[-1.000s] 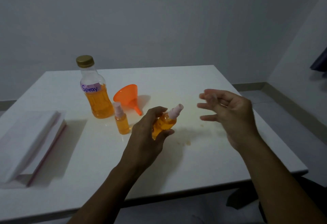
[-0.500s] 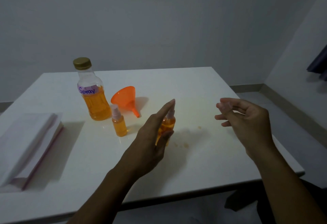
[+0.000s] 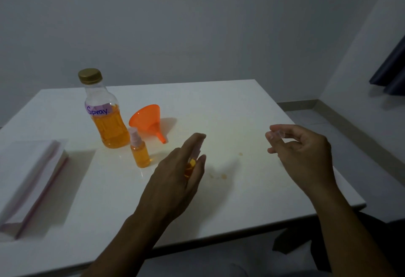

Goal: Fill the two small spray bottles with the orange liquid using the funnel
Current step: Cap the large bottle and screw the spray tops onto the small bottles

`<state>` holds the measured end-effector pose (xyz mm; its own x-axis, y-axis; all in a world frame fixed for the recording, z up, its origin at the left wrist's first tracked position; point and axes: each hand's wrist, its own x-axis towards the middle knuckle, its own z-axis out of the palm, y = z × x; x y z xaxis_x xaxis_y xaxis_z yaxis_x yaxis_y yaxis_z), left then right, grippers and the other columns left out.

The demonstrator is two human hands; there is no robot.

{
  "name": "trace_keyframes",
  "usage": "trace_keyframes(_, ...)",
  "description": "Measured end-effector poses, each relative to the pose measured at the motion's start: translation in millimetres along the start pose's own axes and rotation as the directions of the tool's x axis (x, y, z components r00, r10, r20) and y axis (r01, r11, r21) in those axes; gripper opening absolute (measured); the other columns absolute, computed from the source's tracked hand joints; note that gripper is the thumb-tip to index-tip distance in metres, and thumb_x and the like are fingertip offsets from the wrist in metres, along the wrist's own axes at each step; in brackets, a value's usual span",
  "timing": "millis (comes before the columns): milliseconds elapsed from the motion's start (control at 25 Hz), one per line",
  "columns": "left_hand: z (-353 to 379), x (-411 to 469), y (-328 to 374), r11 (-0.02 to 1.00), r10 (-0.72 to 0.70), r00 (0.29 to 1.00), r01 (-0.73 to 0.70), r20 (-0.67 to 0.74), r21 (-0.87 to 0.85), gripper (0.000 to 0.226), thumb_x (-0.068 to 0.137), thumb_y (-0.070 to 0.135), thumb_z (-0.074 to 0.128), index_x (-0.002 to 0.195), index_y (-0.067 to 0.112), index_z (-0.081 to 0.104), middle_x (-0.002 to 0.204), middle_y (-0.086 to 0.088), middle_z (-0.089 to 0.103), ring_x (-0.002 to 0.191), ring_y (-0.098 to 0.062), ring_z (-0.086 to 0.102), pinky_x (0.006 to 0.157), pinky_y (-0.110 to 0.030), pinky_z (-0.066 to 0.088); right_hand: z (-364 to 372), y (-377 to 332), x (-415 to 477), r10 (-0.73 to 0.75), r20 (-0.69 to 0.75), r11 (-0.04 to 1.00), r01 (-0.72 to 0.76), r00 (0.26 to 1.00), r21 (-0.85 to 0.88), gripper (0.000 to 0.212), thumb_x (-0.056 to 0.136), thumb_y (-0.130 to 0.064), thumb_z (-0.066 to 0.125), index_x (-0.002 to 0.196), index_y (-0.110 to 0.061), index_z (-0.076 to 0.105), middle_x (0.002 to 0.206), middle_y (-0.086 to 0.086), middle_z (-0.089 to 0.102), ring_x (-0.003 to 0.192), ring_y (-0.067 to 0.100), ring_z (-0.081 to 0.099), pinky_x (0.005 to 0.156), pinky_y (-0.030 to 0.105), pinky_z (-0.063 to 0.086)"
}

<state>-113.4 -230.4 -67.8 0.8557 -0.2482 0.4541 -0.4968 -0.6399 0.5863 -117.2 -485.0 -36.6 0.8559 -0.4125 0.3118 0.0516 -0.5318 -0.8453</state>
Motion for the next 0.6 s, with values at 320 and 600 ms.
trace_keyframes(320, 7.7, -0.9, -15.8, 0.993, -0.066, 0.998, 0.065, 0.011, 0.100, 0.039, 0.094, 0.038, 0.050, 0.129, 0.040, 0.034, 0.109, 0.002, 0.068, 0.083, -0.016, 0.065, 0.072, -0.036, 0.058, -1.2, 0.8, 3.4, -0.014, -0.012, 0.999, 0.013, 1.000, -0.053, 0.023, 0.089, -0.039, 0.071, 0.107, -0.026, 0.074, 0.100, -0.010, 0.074, 0.067, -0.002, 0.072, 0.054, 0.010, 0.045)
trace_keyframes(600, 7.5, 0.6, -14.5, 0.992, -0.097, 0.995, 0.097, -0.012, 0.079, 0.041, 0.094, 0.040, 0.050, 0.132, 0.038, 0.036, 0.109, 0.001, 0.069, 0.082, -0.015, 0.066, 0.072, -0.037, 0.058, 1.4, -3.0, 0.8, -0.034, 0.013, 0.998, 0.034, 0.999, -0.052, 0.024, 0.089, -0.039, 0.070, 0.108, -0.026, 0.073, 0.100, -0.011, 0.074, 0.070, 0.002, 0.073, 0.058, 0.014, 0.049)
